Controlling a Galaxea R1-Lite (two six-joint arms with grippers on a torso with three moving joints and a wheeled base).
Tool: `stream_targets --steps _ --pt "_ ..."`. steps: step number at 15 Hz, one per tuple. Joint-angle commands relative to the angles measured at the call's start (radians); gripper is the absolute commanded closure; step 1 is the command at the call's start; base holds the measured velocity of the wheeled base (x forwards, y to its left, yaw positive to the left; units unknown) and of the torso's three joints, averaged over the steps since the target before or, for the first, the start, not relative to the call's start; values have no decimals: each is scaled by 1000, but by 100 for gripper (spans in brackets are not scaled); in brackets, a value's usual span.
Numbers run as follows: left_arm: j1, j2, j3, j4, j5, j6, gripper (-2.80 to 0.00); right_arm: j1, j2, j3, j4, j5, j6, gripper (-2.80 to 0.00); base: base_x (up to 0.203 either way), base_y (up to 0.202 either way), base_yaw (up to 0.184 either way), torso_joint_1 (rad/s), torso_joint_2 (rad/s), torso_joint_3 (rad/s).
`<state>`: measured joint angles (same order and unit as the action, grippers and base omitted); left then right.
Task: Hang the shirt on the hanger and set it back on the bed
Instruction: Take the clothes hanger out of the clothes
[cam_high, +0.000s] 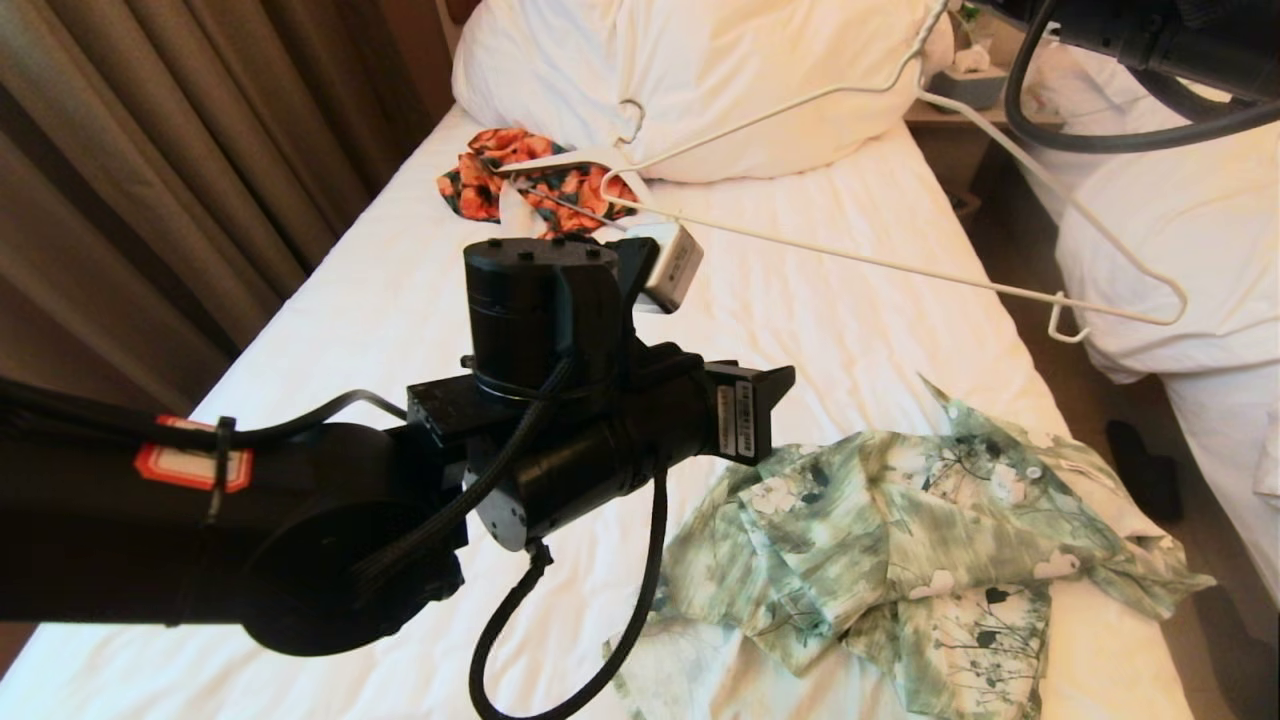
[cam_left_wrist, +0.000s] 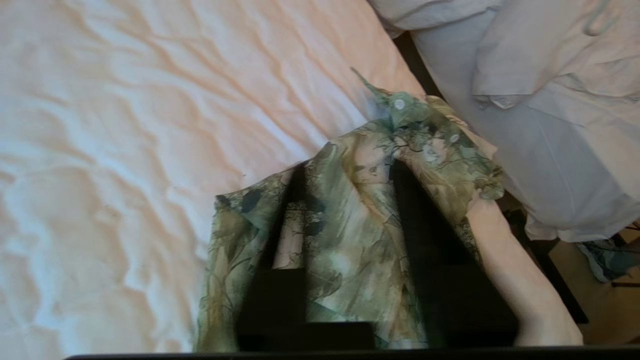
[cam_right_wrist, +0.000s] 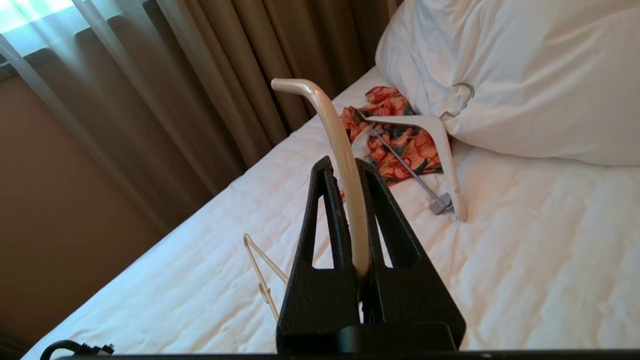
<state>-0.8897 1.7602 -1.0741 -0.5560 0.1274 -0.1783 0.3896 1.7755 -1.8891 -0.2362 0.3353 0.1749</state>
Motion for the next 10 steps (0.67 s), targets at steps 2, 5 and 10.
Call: stream_targets --steps 2,5,10 --pt "26 -43 59 -3 5 -1 0 -1 -7 9 0 1 0 0 0 0 0 0 0 0" --pt "74 -152 194 -2 7 -2 0 2 -42 41 1 1 0 0 0 0 0 0 0 0" --pt "219 -374 415 -2 22 -12 0 3 -125 136 9 1 -34 0 0 0 0 0 0 0"
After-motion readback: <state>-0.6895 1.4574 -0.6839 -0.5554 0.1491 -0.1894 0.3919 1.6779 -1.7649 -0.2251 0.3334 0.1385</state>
